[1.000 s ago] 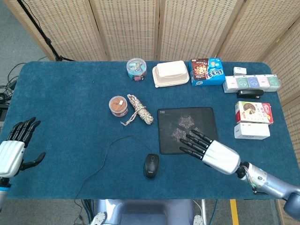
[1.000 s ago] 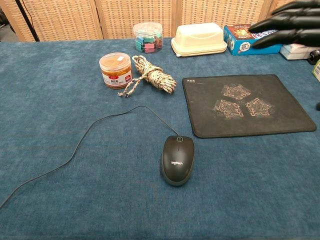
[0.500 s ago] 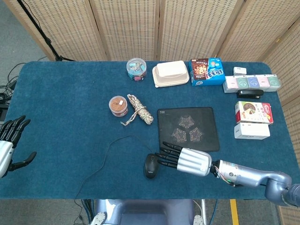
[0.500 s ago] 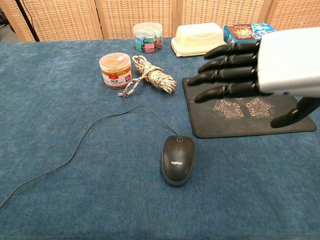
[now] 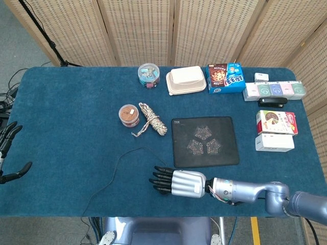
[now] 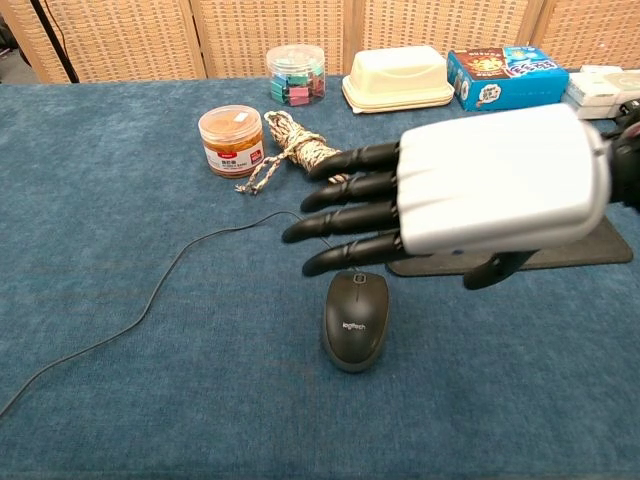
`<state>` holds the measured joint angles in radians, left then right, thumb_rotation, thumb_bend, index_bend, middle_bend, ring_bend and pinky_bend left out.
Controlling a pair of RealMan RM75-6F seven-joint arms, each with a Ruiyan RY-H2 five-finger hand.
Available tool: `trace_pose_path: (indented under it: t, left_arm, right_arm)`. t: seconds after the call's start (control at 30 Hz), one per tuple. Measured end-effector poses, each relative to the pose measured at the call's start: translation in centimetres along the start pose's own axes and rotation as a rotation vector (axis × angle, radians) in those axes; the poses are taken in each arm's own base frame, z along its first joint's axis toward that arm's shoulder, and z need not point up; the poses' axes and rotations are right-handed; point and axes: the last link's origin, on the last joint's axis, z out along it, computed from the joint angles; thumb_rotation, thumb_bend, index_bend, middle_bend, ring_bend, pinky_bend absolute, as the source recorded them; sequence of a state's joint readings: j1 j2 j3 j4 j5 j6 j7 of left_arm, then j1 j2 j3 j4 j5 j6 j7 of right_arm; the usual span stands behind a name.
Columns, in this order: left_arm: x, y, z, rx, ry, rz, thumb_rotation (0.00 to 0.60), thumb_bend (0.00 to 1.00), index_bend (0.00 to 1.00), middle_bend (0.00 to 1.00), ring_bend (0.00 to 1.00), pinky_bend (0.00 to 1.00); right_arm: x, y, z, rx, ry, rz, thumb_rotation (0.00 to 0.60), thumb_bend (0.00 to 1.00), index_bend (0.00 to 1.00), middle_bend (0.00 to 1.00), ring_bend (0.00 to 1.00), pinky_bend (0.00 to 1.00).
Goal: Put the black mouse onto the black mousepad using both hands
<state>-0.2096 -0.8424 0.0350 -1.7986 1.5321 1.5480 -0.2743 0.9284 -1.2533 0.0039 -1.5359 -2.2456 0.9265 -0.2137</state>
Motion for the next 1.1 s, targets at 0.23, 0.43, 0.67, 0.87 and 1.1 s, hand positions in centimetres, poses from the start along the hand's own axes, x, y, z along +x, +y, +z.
trace_pose_path:
  t: [0.23,0.43,0.67,0.87,1.1]
  left_arm:
    - [1.2,-0.6,-0.6,-0.002,0.034,-0.027,0.6,0.27,0.0,0.0,0.0,0.0]
    - [1.6,-1.0,-0.8,0.0,0.043,-0.038,0.6,0.27,0.0,0.0,0.0,0.0]
    - [1.8,-1.2,-0.8,0.008,0.045,-0.049,0.6,0.27,0.0,0.0,0.0,0.0]
    - [1.9,-1.4,-0.8,0.009,0.049,-0.056,0.6,0.27,0.0,0.0,0.0,0.0]
    - [2.1,-1.6,-0.8,0.011,0.049,-0.062,0.6,0.27,0.0,0.0,0.0,0.0]
  right_arm:
    - [0.1,-0.9,3.2,0.047,-0.03,-0.031,0.6,0.0,0.1,0.0,0.0,0.0]
    - [0.3,-1.4,5.8,0.054,-0.076,-0.042,0.6,0.0,0.1,0.0,0.0,0.0]
    - [0.9,-1.4,8.3,0.045,-0.1,-0.082,0.6,0.0,0.12,0.0,0.0,0.0]
    - [0.5,-0.8,9.6,0.02,-0.135,-0.094,0.6,0.0,0.16,0.0,0.0,0.0]
    - [-0.4,-1.1,9.8,0.022,-0.162,-0.098,0.6,0.0,0.2,0.0,0.0,0.0]
